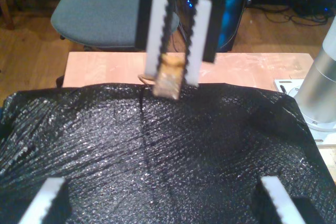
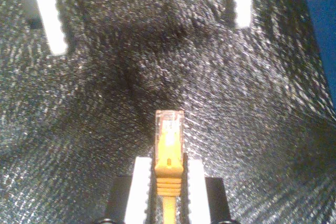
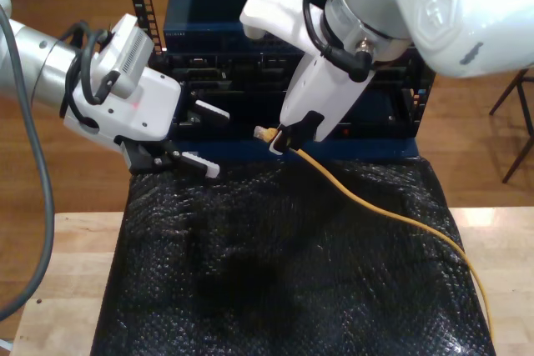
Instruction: Grab the cable and plug it in
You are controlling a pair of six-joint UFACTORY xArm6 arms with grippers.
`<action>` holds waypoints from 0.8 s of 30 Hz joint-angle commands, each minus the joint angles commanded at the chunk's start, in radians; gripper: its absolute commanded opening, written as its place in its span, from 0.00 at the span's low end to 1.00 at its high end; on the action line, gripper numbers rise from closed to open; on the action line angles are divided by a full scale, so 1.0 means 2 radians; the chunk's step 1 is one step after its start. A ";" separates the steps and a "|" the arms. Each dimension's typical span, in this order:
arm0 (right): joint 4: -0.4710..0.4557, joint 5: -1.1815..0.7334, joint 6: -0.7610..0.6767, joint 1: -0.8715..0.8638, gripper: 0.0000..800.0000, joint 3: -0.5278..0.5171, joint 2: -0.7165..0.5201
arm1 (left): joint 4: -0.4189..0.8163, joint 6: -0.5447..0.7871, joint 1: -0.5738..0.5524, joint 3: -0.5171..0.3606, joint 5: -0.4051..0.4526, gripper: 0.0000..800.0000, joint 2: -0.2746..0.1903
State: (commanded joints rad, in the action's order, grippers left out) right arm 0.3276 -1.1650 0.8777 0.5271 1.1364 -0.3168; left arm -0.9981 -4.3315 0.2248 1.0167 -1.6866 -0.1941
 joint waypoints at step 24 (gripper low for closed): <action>0.008 0.001 0.002 0.002 0.01 0.017 0.028 | -0.048 0.028 -0.002 -0.011 -0.045 0.84 0.001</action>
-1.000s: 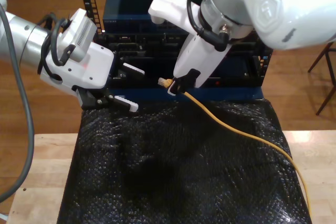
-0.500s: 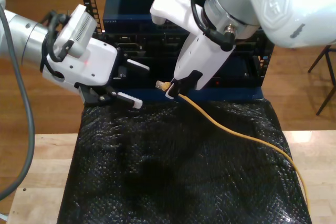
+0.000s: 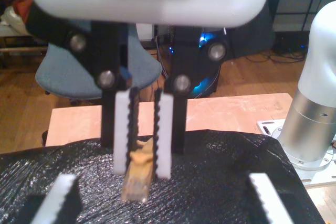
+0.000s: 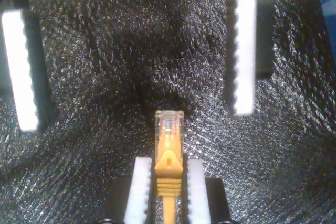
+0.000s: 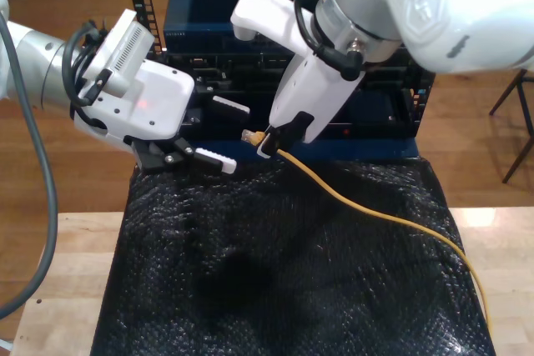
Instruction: Grab the cable and plug it in
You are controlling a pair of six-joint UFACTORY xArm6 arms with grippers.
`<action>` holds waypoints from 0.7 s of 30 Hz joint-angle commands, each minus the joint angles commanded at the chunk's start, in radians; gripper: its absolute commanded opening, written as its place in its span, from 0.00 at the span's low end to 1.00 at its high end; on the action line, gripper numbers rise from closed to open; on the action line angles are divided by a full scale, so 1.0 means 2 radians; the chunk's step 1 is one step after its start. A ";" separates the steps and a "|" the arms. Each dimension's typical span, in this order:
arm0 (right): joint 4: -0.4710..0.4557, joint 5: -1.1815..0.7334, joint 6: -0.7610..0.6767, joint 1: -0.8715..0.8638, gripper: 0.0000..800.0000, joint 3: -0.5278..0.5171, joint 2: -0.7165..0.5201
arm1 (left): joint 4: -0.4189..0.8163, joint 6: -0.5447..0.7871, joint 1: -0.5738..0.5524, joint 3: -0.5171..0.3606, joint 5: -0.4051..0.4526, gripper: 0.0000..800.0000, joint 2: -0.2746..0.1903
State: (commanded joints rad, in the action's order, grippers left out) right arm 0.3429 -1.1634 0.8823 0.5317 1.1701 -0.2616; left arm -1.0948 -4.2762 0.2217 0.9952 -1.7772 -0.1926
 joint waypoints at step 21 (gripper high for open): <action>0.000 -0.001 0.000 0.000 0.01 0.009 0.008 | 0.000 0.002 0.001 -0.014 0.003 0.65 0.004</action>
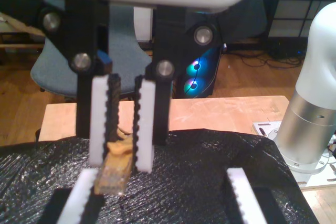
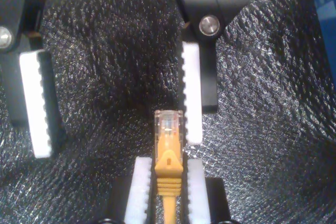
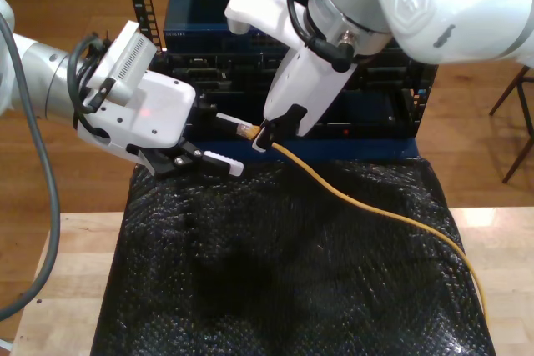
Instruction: Grab the cable and plug it in
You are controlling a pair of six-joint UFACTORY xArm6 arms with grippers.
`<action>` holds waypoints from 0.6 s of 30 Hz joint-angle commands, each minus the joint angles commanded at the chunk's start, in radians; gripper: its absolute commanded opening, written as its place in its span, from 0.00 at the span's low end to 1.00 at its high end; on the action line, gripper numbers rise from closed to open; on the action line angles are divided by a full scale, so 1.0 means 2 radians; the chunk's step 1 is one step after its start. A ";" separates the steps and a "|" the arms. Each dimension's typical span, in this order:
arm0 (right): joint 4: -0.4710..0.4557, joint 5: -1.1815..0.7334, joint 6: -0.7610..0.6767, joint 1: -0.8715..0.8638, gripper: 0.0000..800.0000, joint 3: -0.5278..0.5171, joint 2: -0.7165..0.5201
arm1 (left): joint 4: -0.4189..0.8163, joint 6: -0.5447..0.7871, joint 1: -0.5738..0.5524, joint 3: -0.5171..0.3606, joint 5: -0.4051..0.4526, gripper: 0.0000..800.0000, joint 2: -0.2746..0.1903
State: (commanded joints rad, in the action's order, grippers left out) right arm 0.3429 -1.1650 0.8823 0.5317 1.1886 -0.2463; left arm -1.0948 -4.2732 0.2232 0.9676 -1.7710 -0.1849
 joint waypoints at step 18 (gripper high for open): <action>-0.001 -0.001 0.001 0.009 0.01 -0.002 -0.001 | -0.002 0.000 0.001 0.005 0.024 0.63 0.000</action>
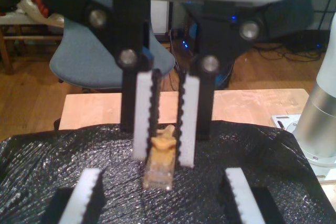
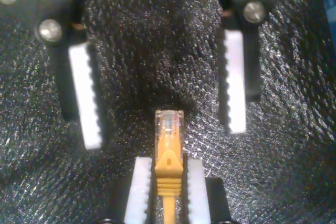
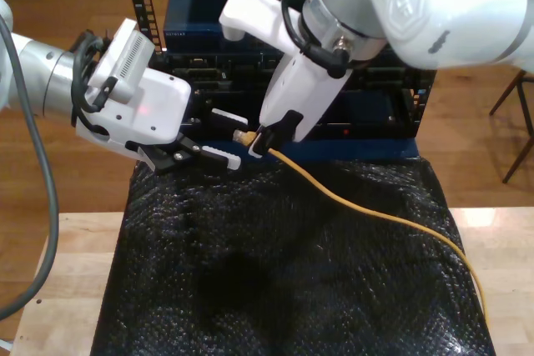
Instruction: Grab the cable and plug it in
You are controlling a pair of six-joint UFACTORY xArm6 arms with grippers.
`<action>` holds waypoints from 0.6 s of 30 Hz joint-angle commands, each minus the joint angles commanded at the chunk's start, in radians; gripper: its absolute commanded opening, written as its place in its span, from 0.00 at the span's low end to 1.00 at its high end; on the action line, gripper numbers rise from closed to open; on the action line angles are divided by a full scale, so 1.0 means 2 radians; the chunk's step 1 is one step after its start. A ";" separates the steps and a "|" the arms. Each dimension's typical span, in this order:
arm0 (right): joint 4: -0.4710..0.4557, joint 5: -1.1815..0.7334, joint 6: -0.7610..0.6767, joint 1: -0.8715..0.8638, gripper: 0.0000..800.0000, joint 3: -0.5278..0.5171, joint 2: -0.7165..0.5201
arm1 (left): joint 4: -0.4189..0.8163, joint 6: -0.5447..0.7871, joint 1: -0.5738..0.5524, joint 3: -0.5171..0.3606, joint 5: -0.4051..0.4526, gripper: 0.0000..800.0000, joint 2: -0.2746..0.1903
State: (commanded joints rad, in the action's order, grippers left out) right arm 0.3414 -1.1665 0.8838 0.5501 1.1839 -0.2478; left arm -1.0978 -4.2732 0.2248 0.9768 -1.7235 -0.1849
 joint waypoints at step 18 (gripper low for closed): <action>-0.001 0.000 -0.001 0.001 0.01 0.000 0.000 | -0.020 0.001 0.000 -0.002 -0.001 0.49 0.000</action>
State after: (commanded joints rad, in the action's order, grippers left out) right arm 0.3399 -1.1665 0.8823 0.5516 1.1839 -0.2478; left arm -1.1377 -4.2716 0.2248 0.9722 -1.7250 -0.1849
